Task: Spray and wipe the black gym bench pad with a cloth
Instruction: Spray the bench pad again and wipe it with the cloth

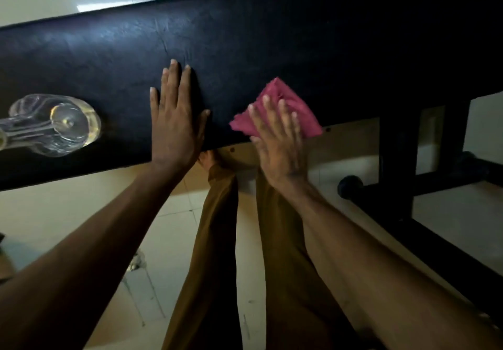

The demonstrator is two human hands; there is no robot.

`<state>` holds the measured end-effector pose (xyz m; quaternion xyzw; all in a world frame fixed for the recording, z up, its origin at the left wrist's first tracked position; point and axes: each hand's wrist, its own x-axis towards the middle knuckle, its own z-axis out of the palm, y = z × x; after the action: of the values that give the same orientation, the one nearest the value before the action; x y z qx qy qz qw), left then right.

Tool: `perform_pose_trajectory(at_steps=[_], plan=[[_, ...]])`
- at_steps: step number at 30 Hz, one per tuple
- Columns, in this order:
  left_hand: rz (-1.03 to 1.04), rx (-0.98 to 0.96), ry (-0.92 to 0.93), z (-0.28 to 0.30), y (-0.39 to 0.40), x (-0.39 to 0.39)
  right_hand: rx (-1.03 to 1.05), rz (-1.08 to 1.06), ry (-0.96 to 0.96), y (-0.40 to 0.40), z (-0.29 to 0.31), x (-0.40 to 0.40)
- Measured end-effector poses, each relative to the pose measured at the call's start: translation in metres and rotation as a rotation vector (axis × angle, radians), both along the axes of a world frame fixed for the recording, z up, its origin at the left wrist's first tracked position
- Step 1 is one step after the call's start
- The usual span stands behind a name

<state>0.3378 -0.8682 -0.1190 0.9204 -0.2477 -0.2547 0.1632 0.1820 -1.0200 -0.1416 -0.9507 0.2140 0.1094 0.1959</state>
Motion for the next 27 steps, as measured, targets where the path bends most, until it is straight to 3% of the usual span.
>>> perform_pose_trajectory(at_steps=[2, 6, 9, 12, 15, 18, 20, 23, 25, 27], plan=[[-0.019, -0.005, 0.006, 0.002, 0.003, -0.001, -0.082, -0.096, -0.009, -0.054, 0.001, 0.002], [0.002, -0.028, -0.006, 0.000, 0.001, -0.004, -0.218, -0.632, 0.028, -0.157, 0.002, 0.051], [0.058, -0.044, -0.006, -0.001, -0.005, -0.007, -0.278, -0.860, 0.067, -0.156, 0.000, 0.096], [0.104, -0.052, 0.004, -0.001, -0.010, -0.010, -0.280, -0.648, -0.029, -0.088, -0.005, 0.116], [0.102, -0.037, 0.007, 0.001, -0.009, -0.009, -0.128, -0.068, -0.051, -0.027, -0.003, 0.113], [0.097, -0.036, 0.027, 0.003, -0.009, -0.003, -0.049, 0.242, -0.049, -0.056, -0.002, 0.110], [0.103, -0.025, 0.036, 0.004, -0.008, -0.002, -0.124, 0.161, -0.039, -0.103, -0.006, 0.112], [0.109, -0.023, 0.036, 0.004, -0.010, -0.003, -0.246, -0.316, 0.010, -0.177, -0.005, 0.128], [0.134, -0.034, 0.037, 0.005, -0.014, -0.005, -0.247, -0.534, 0.057, -0.188, -0.003, 0.141], [0.165, -0.028, 0.040, 0.008, -0.018, -0.006, -0.245, -0.598, 0.056, -0.163, -0.006, 0.152]])
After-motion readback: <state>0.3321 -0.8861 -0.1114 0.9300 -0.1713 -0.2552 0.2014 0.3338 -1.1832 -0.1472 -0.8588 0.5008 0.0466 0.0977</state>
